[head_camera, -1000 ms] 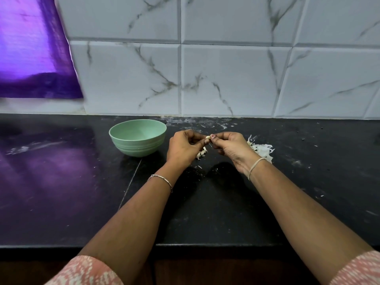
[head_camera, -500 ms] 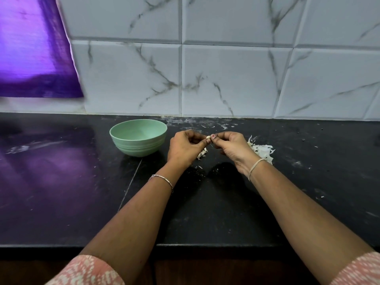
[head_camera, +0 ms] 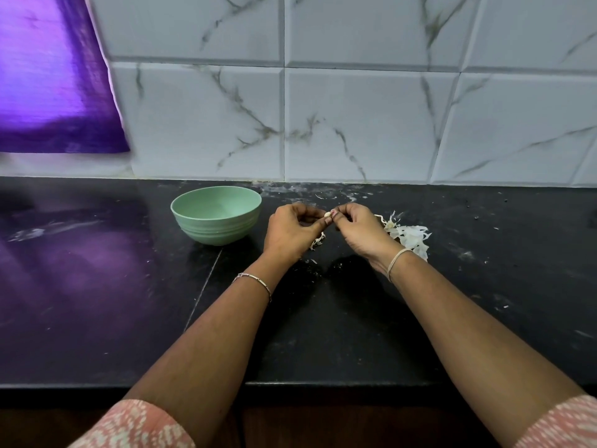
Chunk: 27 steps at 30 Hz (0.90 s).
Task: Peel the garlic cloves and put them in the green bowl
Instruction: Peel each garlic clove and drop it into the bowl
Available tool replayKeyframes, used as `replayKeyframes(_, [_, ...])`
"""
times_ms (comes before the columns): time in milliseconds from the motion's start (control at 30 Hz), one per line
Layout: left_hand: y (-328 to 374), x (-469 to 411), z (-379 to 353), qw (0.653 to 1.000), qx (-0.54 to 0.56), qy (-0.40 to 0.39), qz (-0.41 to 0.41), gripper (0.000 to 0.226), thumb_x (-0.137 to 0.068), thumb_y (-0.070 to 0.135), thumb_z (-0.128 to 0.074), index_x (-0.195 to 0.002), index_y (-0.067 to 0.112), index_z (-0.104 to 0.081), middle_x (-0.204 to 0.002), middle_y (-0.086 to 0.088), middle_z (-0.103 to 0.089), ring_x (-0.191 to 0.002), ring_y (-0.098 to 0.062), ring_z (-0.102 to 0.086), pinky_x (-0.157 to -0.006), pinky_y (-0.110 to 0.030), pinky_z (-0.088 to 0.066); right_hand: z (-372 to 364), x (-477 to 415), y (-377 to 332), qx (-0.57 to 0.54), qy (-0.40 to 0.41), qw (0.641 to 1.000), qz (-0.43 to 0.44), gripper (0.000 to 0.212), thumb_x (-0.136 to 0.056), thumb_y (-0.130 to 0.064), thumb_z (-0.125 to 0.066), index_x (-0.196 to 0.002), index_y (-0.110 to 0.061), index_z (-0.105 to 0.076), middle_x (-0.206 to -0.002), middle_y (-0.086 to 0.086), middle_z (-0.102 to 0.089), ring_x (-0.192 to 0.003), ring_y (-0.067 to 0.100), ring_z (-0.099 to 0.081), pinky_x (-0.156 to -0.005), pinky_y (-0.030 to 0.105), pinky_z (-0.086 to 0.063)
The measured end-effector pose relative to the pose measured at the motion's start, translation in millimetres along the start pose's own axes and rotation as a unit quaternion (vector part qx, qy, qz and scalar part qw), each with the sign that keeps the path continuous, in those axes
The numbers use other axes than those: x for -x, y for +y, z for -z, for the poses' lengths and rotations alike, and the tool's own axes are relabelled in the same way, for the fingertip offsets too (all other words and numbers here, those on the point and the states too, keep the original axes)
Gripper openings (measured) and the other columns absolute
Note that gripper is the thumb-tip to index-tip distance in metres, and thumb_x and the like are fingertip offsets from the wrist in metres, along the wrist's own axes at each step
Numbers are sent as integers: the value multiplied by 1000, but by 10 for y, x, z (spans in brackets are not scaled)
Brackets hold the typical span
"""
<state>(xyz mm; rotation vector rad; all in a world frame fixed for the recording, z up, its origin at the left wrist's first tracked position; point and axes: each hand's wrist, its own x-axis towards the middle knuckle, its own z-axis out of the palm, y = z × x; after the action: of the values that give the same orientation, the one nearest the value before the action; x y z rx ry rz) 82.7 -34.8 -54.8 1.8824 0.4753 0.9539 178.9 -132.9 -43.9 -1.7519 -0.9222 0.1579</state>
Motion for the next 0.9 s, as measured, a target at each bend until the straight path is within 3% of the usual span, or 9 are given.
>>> replayKeyframes(133, [3,-12,-17,1000,19,-5,4,10,-79,25,-80,-81,26,-71,-77,3,-73,-71,-12,-69,-73,-29,-57,0,-9,-3,55,-2,998,17,13,-101,-19,-47,-102,-14,-59,-75,-10,-50,-65,1,-43,-61,22,-35])
replayKeyframes(233, [23,-11,-23,999,46,-9,12,10,-82,20,-78,-82,26,-70,-81,-3,-74,-73,-17,-70,-69,-28,-55,19,-24,10,101,-5,995,20,17,-101,-21,-47,-104,-11,-59,-74,-8,-48,-66,6,-43,-68,27,-34])
replayKeyframes(400, [53,21,-11,991,120,-29,56,5,-87,17,-72,-85,19,-69,-82,-7,-71,-70,-19,-64,-56,-24,-49,69,-10,-3,214,-8,976,35,15,-99,-26,-47,-101,-15,-57,-101,4,-55,-95,25,-55,-86,38,-44])
replayKeyframes(567, [132,57,48,966,234,-41,103,6,-93,16,-64,-95,12,-67,-87,0,-70,-63,-8,-62,-53,-19,-51,186,33,-26,332,4,942,43,22,-100,-24,-43,-112,-12,-57,-125,9,-54,-116,31,-53,-98,42,-39])
replayKeyframes(700, [145,71,66,945,278,-81,148,9,-92,19,-65,-99,14,-66,-92,0,-73,-69,-12,-66,-63,-25,-56,507,-13,3,401,52,914,33,19,-97,-32,-53,-109,-22,-64,-120,5,-60,-118,31,-51,-98,43,-38])
replayKeyframes(900, [179,66,-9,943,284,-63,161,14,-90,18,-68,-102,10,-68,-87,-4,-73,-62,-11,-64,-60,-24,-57,864,-14,143,375,92,921,-43,12,-91,-40,-63,-92,-30,-69,-108,-3,-69,-114,28,-56,-95,40,-37])
